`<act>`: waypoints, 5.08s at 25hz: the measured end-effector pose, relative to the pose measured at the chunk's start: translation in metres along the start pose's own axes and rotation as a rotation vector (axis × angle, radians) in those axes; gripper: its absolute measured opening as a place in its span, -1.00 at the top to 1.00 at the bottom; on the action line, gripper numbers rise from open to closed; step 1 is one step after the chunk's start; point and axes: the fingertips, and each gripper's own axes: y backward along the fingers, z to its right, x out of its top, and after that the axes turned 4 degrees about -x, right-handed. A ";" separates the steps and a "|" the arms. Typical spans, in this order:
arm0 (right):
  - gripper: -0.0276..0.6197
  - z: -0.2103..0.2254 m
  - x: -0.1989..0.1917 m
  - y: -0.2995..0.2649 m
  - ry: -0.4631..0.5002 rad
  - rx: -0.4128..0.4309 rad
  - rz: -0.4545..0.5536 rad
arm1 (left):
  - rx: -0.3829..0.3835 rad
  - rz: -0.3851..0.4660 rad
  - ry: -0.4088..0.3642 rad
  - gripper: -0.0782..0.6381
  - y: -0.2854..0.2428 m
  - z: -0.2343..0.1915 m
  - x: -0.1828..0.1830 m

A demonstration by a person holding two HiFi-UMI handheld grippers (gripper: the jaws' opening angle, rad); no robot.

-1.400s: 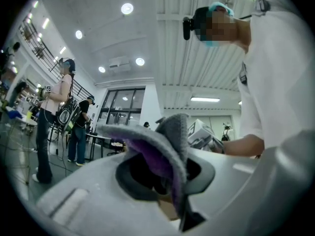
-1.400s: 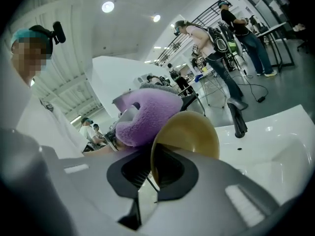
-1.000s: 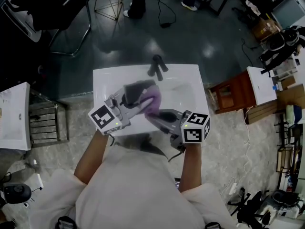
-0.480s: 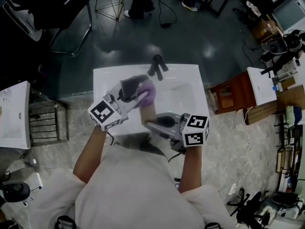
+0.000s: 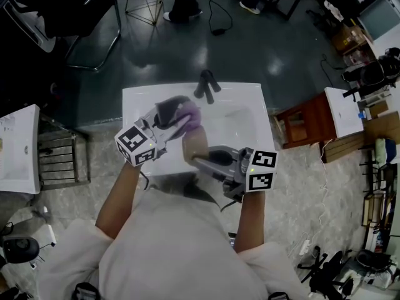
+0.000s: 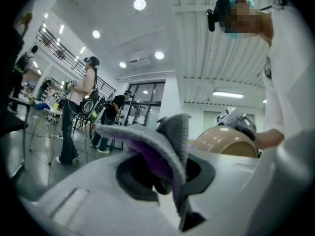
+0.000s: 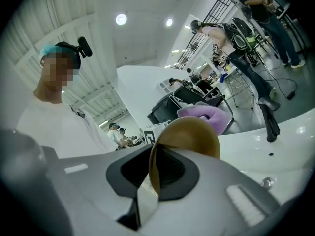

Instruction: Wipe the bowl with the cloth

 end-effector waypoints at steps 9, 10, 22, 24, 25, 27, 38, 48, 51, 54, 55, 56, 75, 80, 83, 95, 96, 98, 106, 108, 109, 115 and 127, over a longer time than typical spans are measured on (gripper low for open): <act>0.83 0.002 0.019 0.001 -0.068 0.044 0.134 | 0.021 -0.051 0.047 0.60 0.005 -0.003 -0.020; 0.84 0.002 0.023 0.001 -0.080 0.054 0.162 | 0.014 -0.059 0.050 0.60 0.005 -0.001 -0.023; 0.87 0.027 0.060 0.013 -0.156 -0.006 0.349 | -0.094 -0.019 0.235 0.60 0.000 0.034 -0.041; 0.87 0.031 0.063 0.013 -0.164 -0.019 0.366 | -0.099 -0.014 0.249 0.60 0.000 0.035 -0.041; 0.87 0.033 0.064 0.014 -0.171 -0.026 0.378 | -0.102 -0.013 0.251 0.60 0.000 0.036 -0.041; 0.87 0.037 0.067 0.016 -0.188 -0.043 0.406 | -0.110 -0.009 0.259 0.60 0.000 0.039 -0.040; 0.87 0.064 0.072 0.025 -0.236 -0.162 0.461 | -0.198 0.008 0.247 0.59 -0.007 0.063 -0.030; 0.87 0.087 0.053 0.025 -0.195 -0.337 0.347 | -0.245 0.131 0.186 0.59 0.001 0.068 0.006; 0.87 0.089 0.048 0.024 -0.204 -0.349 0.328 | -0.246 0.158 0.160 0.59 0.002 0.069 0.015; 0.87 0.091 0.046 0.023 -0.213 -0.350 0.326 | -0.239 0.170 0.139 0.59 0.004 0.066 0.020; 0.88 0.092 0.046 0.021 -0.216 -0.350 0.323 | -0.234 0.175 0.134 0.59 0.005 0.065 0.021; 0.88 0.092 0.045 0.020 -0.220 -0.350 0.322 | -0.231 0.180 0.128 0.59 0.006 0.064 0.022; 0.86 0.041 -0.006 -0.019 -0.045 -0.121 -0.025 | -0.090 0.093 -0.077 0.59 0.008 0.033 0.043; 0.85 0.027 -0.004 -0.015 -0.009 -0.061 -0.025 | -0.026 0.077 -0.068 0.59 0.010 0.022 0.043; 0.84 0.019 -0.006 -0.014 0.010 -0.021 -0.037 | 0.000 0.066 -0.052 0.59 0.010 0.015 0.038; 0.86 -0.004 0.003 -0.012 0.032 0.103 0.036 | 0.157 0.049 -0.097 0.60 0.028 -0.012 0.014; 0.86 -0.005 0.005 -0.012 0.038 0.107 0.040 | 0.165 0.046 -0.097 0.60 0.031 -0.013 0.011; 0.86 -0.008 0.012 -0.010 0.046 0.114 0.059 | 0.164 0.049 -0.085 0.59 0.034 -0.012 0.007; 0.88 -0.001 0.042 0.000 0.015 0.084 0.185 | 0.056 0.061 0.003 0.59 0.030 0.012 -0.007; 0.88 0.002 0.044 0.000 0.019 0.056 0.189 | 0.041 0.077 0.049 0.59 0.032 0.015 -0.008; 0.88 0.004 0.044 0.000 0.025 0.038 0.187 | 0.033 0.088 0.073 0.59 0.033 0.015 -0.008; 0.88 0.015 0.040 0.002 0.029 -0.037 0.180 | 0.021 0.130 0.152 0.59 0.032 0.021 -0.006; 0.88 0.054 0.036 0.007 0.089 -0.300 0.101 | -0.039 0.047 -0.001 0.59 0.019 0.053 0.001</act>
